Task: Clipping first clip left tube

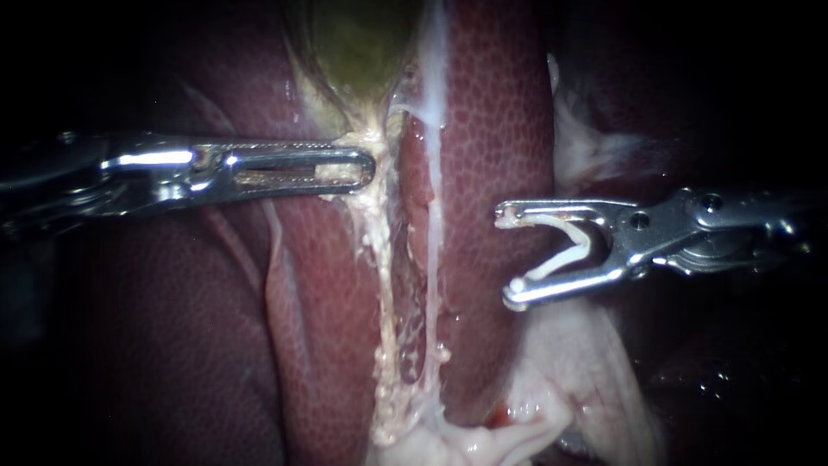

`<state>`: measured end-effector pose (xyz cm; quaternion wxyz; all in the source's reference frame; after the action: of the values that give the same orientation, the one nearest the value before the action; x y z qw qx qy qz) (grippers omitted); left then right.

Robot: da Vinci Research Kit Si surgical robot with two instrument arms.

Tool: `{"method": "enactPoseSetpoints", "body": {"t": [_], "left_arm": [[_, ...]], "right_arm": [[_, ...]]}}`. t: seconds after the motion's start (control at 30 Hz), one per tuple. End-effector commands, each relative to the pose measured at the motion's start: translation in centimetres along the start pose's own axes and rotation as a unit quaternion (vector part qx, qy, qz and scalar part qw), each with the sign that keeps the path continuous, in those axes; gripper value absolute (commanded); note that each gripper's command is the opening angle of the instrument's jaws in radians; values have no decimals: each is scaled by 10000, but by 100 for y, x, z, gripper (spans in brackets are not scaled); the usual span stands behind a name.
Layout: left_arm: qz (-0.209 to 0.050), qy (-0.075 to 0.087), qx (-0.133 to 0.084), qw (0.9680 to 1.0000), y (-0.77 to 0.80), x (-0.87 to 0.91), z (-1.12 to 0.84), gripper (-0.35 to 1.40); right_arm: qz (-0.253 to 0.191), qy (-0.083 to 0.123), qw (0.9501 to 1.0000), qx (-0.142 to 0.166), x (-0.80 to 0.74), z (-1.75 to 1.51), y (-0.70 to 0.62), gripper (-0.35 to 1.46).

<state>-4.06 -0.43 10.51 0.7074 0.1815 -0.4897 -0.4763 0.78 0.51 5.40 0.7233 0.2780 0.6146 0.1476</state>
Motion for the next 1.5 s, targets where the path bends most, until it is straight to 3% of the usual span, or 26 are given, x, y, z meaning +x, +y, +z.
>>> {"method": "enactPoseSetpoints", "body": {"t": [0.03,0.23,0.37,0.53,0.7,1.07,1.27,1.5], "left_arm": [[1,0,1,10000,0,0,0,-35],[-8,3,2,10000,0,-3,-6,-35],[-46,31,40,10000,0,-16,-21,-35],[-121,15,-53,9999,0,-42,-45,-35],[-209,6,-119,9997,0,-57,-60,-35],[-198,1,-144,9997,1,-59,-66,-35],[-199,-1,-148,9997,1,-59,-67,-35],[-199,-3,-153,9997,1,-59,-67,-35]], "right_arm": [[1,0,10000,-1,0,0,0,60],[-1,0,10000,-1,0,0,0,60],[-1,0,10000,-1,-1,0,0,60],[-1,0,10000,-2,-1,0,0,60],[0,1,10000,-4,-1,0,0,60],[-8,12,10000,-15,-2,5,1,60],[-71,67,9999,30,-17,30,3,60],[-144,168,9997,100,-50,84,10,60]]}}
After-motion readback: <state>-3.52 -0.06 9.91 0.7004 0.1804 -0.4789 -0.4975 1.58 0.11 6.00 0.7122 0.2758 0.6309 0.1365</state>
